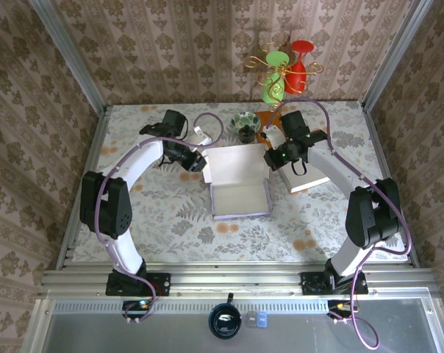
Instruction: Fold the paper box
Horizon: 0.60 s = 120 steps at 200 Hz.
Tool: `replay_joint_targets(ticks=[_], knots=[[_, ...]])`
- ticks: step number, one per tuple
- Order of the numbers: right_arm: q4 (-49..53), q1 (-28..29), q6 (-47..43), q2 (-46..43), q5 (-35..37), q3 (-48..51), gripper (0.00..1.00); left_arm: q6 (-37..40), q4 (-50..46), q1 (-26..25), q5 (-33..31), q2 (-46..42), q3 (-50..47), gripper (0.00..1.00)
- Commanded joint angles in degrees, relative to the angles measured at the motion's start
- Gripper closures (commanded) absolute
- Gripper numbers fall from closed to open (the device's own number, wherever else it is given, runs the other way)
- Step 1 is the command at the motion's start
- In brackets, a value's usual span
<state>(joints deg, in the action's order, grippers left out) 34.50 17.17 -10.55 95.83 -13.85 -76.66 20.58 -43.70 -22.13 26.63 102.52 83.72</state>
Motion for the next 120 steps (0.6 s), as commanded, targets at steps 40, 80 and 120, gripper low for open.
replay_joint_targets(ticks=[40, 80, 120], knots=[[-0.56, 0.94, 0.87, -1.13, 1.81, 0.55, 1.00, -2.47, 0.24, -1.63, 0.70, 1.76, 2.54, 0.87], [-1.74, 3.19, 8.53, -1.14, 7.45, -0.24, 1.00, -11.77, 0.90, -3.29, -8.88, 2.01, 3.54, 0.97], [-3.36, 9.15, 22.77, -2.91, 19.68, 1.04, 1.00, -26.89, 4.80, -6.97, -18.66, -0.29, 1.58, 1.00]])
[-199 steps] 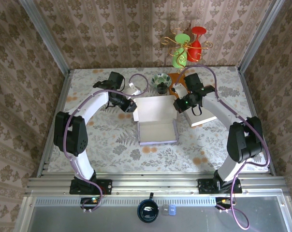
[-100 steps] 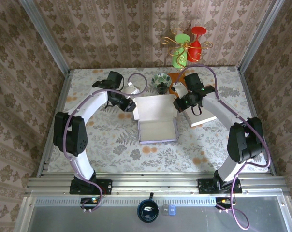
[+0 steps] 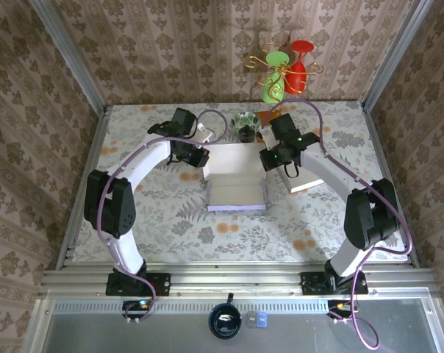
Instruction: Fold the paper box
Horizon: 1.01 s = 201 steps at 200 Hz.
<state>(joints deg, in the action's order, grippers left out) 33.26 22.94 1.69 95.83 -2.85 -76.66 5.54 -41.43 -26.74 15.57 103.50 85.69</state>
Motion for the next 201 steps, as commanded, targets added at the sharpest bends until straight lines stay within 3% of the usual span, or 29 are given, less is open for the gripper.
replay_joint_targets(ticks=[1, 37, 134, 201], knots=[[-2.13, 3.49, 10.88, -2.92, 8.80, 1.06, 1.00, -12.21, 2.64, -2.40, -7.72, -1.32, -0.41, 1.00], [-2.13, 5.58, 20.00, -2.79, 14.11, 1.14, 1.00, -20.47, 4.10, -3.14, -9.28, -1.08, -0.03, 1.00], [-2.14, 7.21, 32.47, -0.39, 18.80, -3.77, 1.00, -25.67, 9.81, -2.29, -4.80, -1.75, 1.86, 1.00], [-22.06, 7.25, 32.06, -4.18, 16.13, 8.80, 1.00, -25.79, 27.17, -2.00, -1.22, -5.03, -9.60, 1.00]])
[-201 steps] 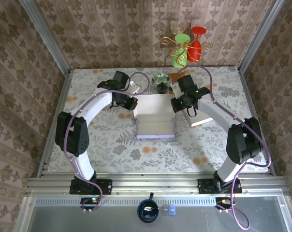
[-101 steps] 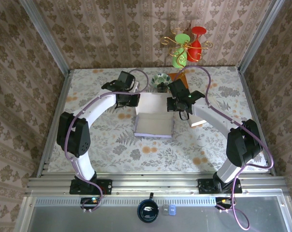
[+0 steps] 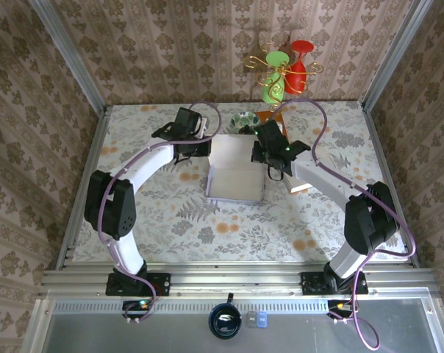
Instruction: Fold the paper box
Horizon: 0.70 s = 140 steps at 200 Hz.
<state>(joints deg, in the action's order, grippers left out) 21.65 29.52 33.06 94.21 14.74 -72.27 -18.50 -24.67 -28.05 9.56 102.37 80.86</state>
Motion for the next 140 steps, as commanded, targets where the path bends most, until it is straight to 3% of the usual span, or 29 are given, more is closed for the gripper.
replay_joint_targets(ticks=[1, 87, 140], knots=[[-10.82, 0.65, 0.65, -2.68, -1.51, 4.68, 1.00, -1.77, 10.63, -0.69, 4.82, -4.04, -5.07, 1.00], [-34.80, 2.03, -1.91, -9.03, -4.20, 23.36, 1.00, -0.77, 31.50, -1.87, 7.49, -9.90, -22.25, 1.00], [-47.47, 4.85, -6.11, -11.56, 0.23, 33.84, 1.00, -1.01, 46.09, -2.77, 7.07, -13.73, -34.02, 0.98]])
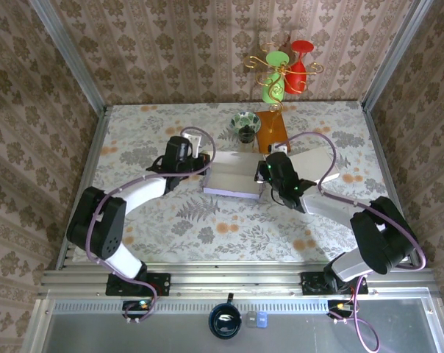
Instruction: Fold the paper box
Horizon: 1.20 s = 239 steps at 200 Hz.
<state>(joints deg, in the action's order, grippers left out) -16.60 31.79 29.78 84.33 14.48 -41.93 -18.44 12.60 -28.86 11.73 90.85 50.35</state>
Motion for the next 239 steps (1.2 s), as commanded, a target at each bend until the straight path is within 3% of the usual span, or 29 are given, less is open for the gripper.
replay_joint_targets(ticks=[1, 48, 90, 111, 145, 177, 217, 239], knots=[[-9.36, 2.71, -2.94, -1.74, 0.65, 3.64, 1.00, -1.07, 8.92, -2.02, 4.89, -2.28, -3.64, 0.98], [-3.49, 5.63, -4.21, -3.23, 5.84, 4.73, 1.00, -2.44, 11.66, -3.56, 2.08, -3.03, -9.45, 0.98], [12.23, 5.69, 2.45, -9.12, 3.87, -1.29, 0.61, -1.13, 6.95, -4.78, -3.61, -5.66, -9.63, 1.00], [23.92, 5.75, 13.29, -13.61, 2.25, -5.38, 0.45, -1.11, 4.80, -5.47, -6.21, -6.40, -9.06, 1.00], [35.00, 5.74, 35.84, -23.26, -2.09, -6.02, 0.42, -2.65, 4.46, -7.16, -10.11, -6.74, -9.26, 1.00], [33.10, 6.04, 57.74, -27.43, -2.23, -4.23, 0.41, -2.74, 4.14, -8.11, -11.11, -5.78, -8.53, 1.00], [32.85, 6.88, 66.81, -21.38, -0.69, -12.35, 0.42, -3.02, 4.17, -9.14, -12.03, -5.31, -8.09, 1.00], [37.98, 6.85, 69.91, -17.80, -0.65, -17.53, 0.45, -2.82, 3.31, -9.75, -13.32, -5.33, -7.92, 1.00]])
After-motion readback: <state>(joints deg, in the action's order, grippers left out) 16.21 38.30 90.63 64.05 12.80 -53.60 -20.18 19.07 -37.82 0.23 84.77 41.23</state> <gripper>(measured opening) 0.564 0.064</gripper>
